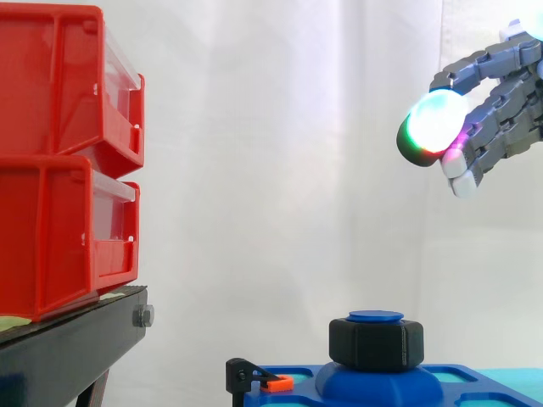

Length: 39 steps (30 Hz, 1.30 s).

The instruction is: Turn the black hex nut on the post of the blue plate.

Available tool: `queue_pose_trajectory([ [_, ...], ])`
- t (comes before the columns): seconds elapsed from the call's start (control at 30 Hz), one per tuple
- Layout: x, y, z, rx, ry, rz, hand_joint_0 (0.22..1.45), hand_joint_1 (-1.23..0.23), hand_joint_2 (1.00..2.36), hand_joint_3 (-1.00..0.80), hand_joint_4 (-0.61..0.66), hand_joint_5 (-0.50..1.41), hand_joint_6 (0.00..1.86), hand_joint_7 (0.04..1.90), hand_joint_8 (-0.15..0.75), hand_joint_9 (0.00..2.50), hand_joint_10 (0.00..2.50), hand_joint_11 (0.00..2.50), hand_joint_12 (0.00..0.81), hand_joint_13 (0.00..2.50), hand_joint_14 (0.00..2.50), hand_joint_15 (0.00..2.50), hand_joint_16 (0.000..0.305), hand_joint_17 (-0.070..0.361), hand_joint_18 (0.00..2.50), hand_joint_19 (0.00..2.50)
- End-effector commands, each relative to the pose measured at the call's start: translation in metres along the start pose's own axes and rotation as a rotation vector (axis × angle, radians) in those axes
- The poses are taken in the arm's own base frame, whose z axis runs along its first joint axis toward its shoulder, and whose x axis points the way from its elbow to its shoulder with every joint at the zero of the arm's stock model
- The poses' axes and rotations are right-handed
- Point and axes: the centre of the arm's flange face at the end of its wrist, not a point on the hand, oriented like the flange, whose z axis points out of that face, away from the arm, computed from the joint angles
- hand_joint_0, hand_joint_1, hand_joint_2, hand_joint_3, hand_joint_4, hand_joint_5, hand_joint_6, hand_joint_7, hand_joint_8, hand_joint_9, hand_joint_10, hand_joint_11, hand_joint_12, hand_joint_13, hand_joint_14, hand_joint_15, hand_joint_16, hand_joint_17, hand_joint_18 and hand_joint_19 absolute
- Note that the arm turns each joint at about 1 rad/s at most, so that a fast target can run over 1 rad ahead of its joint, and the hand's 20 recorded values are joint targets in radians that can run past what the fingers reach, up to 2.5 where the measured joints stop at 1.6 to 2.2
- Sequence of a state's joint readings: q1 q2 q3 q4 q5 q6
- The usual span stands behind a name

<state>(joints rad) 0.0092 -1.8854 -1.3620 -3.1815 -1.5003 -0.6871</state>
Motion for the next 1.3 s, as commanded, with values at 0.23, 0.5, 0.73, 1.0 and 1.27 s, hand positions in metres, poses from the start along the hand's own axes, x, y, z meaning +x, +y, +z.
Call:
queue_pose_trajectory([
  [0.23, -0.0007, -0.0006, -0.0002, 0.001, -0.001, 0.000, 0.43, -0.51, 1.00, -0.50, 0.08, -0.23, 0.50, 0.66, 0.168, 0.35, 0.00, 0.03, 0.307, 0.26, 0.01, 0.18, 0.041, 0.093, 0.04, 0.36],
  [0.5, -0.0007, -0.0006, -0.0002, 0.001, -0.001, 0.000, 0.42, -0.47, 1.00, -0.50, 0.10, -0.24, 0.50, 0.63, 0.150, 0.14, 0.00, 0.00, 0.316, 0.02, 0.00, 0.08, 0.044, 0.100, 0.00, 0.27],
  [0.73, -0.0007, -0.0006, -0.0002, 0.001, -0.001, 0.000, 0.41, -0.45, 1.00, -0.50, 0.06, -0.25, 0.50, 0.60, 0.127, 0.07, 0.00, 0.00, 0.292, 0.00, 0.00, 0.05, 0.040, 0.090, 0.00, 0.21],
  [1.0, 0.0000, 0.0000, -0.0001, 0.000, 0.000, 0.000, 0.41, -0.44, 1.00, -0.50, 0.04, -0.25, 0.50, 0.55, 0.125, 0.05, 0.00, 0.00, 0.292, 0.00, 0.00, 0.05, 0.039, 0.089, 0.00, 0.21],
  [1.27, -0.0007, -0.0006, -0.0002, 0.001, -0.001, 0.000, 0.41, -0.43, 1.00, -0.50, 0.02, -0.26, 0.50, 0.61, 0.114, 0.01, 0.00, 0.00, 0.287, 0.00, 0.00, 0.06, 0.038, 0.086, 0.00, 0.21],
])
